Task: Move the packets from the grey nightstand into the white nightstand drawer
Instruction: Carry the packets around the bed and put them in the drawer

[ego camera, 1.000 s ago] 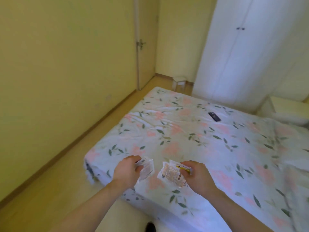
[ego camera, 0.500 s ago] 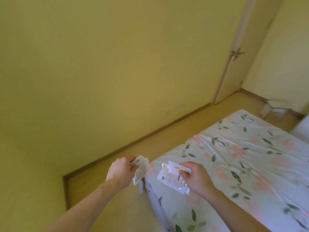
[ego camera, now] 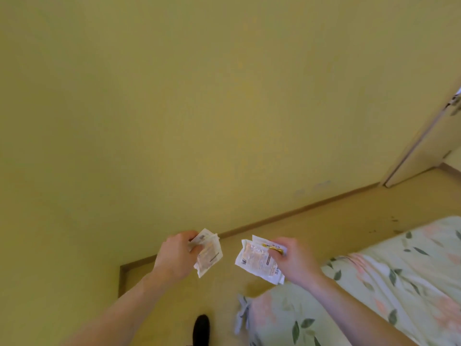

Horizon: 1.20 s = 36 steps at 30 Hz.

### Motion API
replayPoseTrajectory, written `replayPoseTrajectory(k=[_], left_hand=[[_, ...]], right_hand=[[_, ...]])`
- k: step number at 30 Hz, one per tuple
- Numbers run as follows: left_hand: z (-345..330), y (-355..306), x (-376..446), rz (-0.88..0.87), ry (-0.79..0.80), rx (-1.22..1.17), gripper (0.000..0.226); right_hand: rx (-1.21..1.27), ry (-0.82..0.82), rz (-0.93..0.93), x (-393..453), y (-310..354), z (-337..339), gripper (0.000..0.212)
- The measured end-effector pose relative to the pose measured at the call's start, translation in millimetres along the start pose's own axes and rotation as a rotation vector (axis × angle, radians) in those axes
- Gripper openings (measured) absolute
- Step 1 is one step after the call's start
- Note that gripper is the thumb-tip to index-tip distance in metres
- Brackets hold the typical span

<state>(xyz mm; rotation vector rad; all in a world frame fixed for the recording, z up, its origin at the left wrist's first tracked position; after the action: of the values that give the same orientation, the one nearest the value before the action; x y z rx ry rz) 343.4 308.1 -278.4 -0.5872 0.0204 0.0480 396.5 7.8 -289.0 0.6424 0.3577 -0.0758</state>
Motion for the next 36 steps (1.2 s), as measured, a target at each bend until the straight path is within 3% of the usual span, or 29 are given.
replayPoseTrajectory(k=[6,12,20,25,36], left_hand=[[8,15,142,-0.1,0.096,-0.011,0.018],[-13,-55,265,-0.321,0.224,0.013,0.023],[-87,-194,422,-0.572,0.356,-0.027,0.023],[-124,-252,486,-0.65,0.38,-0.004,0.025],[-256,-507,647,-0.875,0.522,-0.086,0.02]], right_hand=[[0.057,-0.09,-0.113,89,25,18,0.022],[0.092,-0.228,-0.282,130,0,71,0.034],[0.243,-0.434,-0.485,210,-73,180,0.03],[0.296,-0.47,-0.514,260,-108,222,0.026],[0.359,-0.656,-0.693,359,-252,422,0.027]])
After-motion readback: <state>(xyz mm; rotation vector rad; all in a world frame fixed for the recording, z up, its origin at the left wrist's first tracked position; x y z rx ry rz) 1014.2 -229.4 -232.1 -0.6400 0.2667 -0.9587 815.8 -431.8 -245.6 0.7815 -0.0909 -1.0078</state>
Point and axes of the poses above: each hand's wrist, its own x-axis towards the middle knuckle, its own z-axis out of the back of the hand, y = z × x, the point moved 9 cm from there along x, towards the middle knuckle, and after that the axes turned 14 degrees about -z, right-handed, at the moved point
